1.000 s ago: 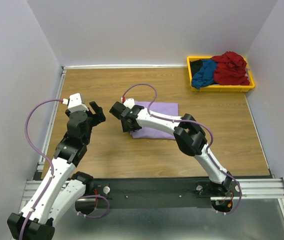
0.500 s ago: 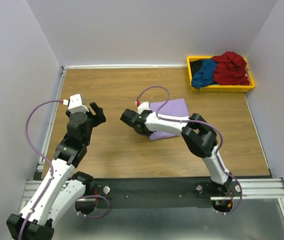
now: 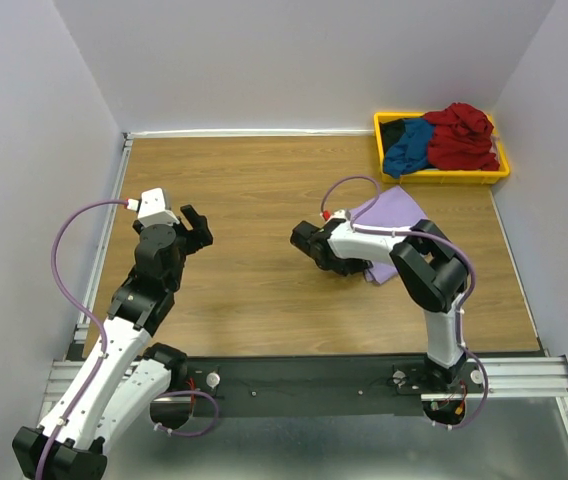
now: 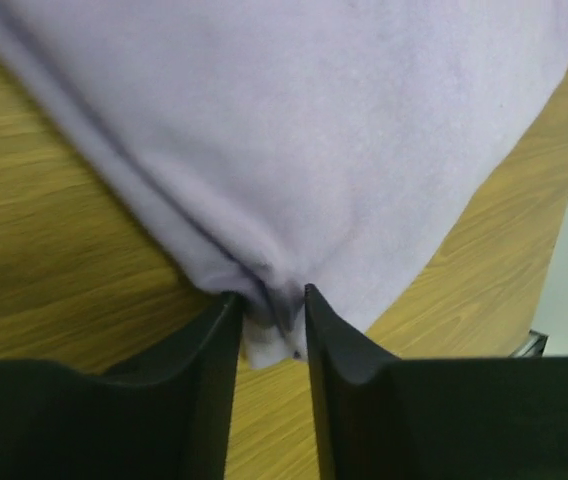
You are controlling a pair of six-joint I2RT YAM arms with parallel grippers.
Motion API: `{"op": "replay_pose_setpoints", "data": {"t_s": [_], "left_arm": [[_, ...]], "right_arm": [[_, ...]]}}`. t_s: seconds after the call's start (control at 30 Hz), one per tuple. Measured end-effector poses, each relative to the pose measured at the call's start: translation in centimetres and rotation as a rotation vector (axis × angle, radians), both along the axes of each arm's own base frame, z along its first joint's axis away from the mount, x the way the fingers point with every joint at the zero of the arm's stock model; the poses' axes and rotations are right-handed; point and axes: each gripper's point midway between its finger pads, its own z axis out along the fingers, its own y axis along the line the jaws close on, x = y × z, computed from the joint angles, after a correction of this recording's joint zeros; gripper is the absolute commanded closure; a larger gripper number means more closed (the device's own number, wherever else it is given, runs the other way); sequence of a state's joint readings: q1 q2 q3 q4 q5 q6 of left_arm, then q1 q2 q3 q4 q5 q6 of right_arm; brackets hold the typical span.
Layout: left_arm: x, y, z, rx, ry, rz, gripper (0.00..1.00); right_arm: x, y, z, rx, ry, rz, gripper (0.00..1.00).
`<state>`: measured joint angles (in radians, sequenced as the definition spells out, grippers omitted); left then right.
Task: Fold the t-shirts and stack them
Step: Neatly place the folded tshirt to the corner
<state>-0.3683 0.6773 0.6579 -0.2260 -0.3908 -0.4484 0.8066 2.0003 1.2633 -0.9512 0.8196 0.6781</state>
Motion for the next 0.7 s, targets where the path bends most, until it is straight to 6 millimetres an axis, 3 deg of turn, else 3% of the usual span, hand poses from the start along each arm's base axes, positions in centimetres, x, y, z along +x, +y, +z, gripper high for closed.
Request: {"op": "replay_pose_setpoints", "data": {"t_s": [0.13,0.23,0.33,0.4,0.7], "left_arm": [[0.0,0.0,0.0,0.0,0.001,-0.001,0.18],[0.1,0.0,-0.2,0.003,0.007,0.0,0.18],[0.2,-0.1,-0.5,0.009,0.016,0.0,0.18],[0.3,0.0,-0.6,0.013,0.021,0.004,0.18],[0.5,0.4,-1.0,0.029,0.033,0.03,0.18]], "right_arm": [[0.8,2.7,0.6,0.043,0.02,0.097,0.48],[2.6,6.3,1.6,0.088,-0.005,0.185,0.46],[4.0,8.4,1.2,0.089,-0.013,0.239,0.46],[4.8,8.4,0.5,0.034,-0.007,0.26,0.46],[6.7,6.4,1.0,-0.096,-0.043,0.256,0.44]]}}
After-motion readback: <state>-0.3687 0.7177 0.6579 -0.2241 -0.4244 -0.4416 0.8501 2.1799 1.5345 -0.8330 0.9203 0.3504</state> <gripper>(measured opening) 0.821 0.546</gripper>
